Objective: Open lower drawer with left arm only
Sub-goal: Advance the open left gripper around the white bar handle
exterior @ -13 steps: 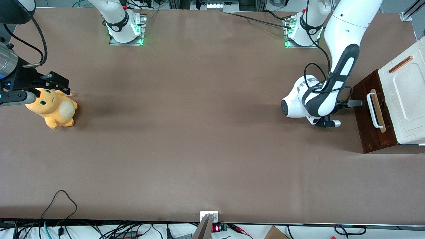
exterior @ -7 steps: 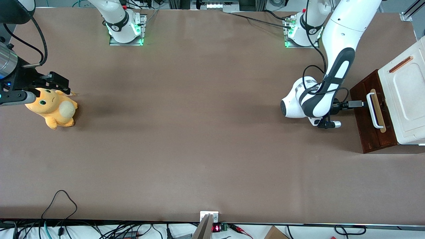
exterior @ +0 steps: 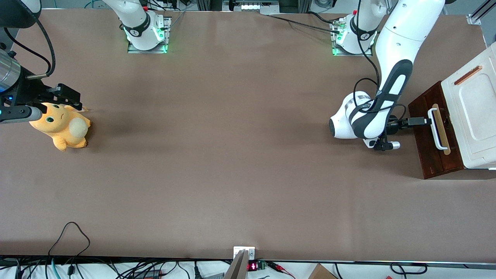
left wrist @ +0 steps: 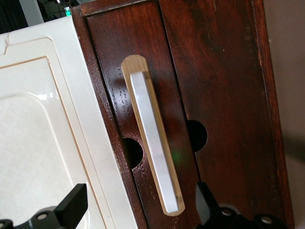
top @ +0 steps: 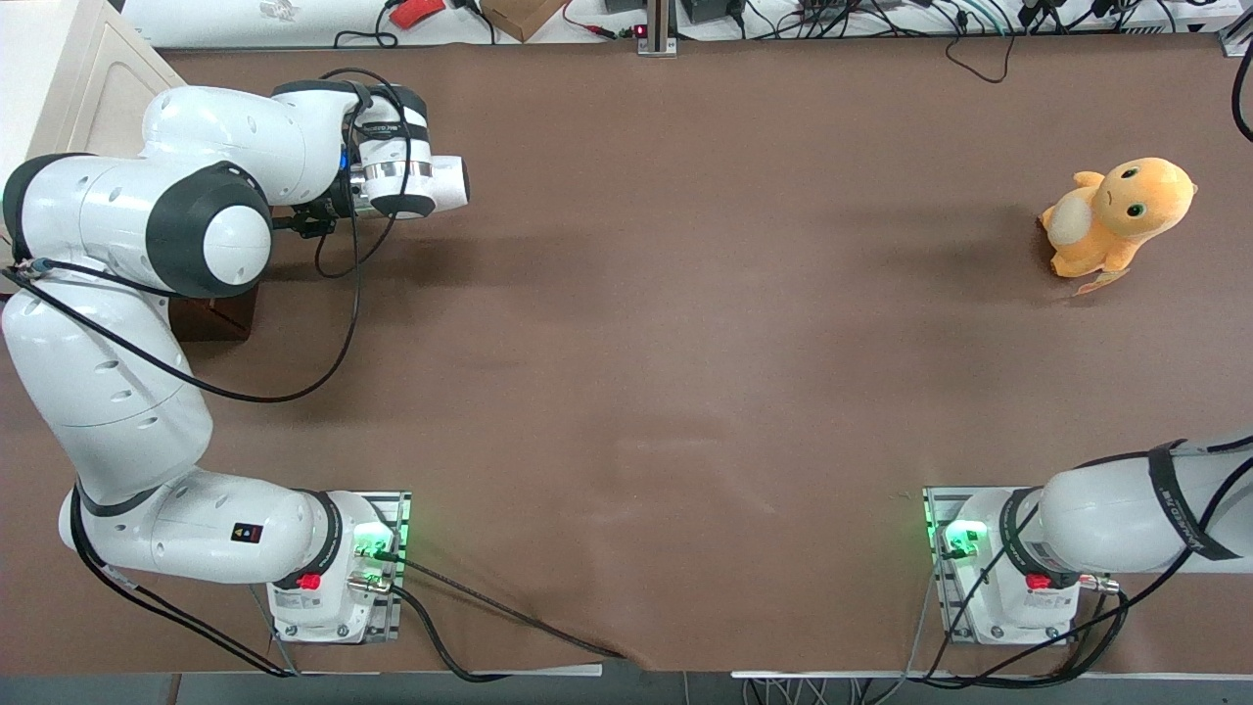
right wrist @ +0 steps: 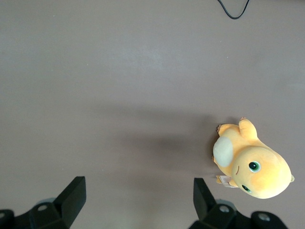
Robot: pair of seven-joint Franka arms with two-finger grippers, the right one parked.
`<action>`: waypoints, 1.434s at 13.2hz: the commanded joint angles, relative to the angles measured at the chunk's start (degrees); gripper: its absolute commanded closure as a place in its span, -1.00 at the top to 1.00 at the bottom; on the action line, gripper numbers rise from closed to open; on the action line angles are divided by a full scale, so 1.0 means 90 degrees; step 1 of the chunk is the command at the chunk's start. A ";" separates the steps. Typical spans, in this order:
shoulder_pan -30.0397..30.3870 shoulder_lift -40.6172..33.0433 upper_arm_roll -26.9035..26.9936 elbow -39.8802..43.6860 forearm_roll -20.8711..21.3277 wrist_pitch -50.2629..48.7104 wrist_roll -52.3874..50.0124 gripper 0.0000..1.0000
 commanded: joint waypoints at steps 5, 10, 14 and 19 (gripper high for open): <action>0.0110 0.0220 0.0078 0.0092 0.0206 -0.0029 -0.0018 1.00; 0.0296 0.0220 0.0078 0.0190 0.0255 0.0137 0.0070 1.00; 0.0404 0.0268 0.0078 0.0199 0.0352 0.0196 0.0119 0.99; 0.0540 0.0317 0.0078 0.0209 0.0460 0.0216 0.0119 0.94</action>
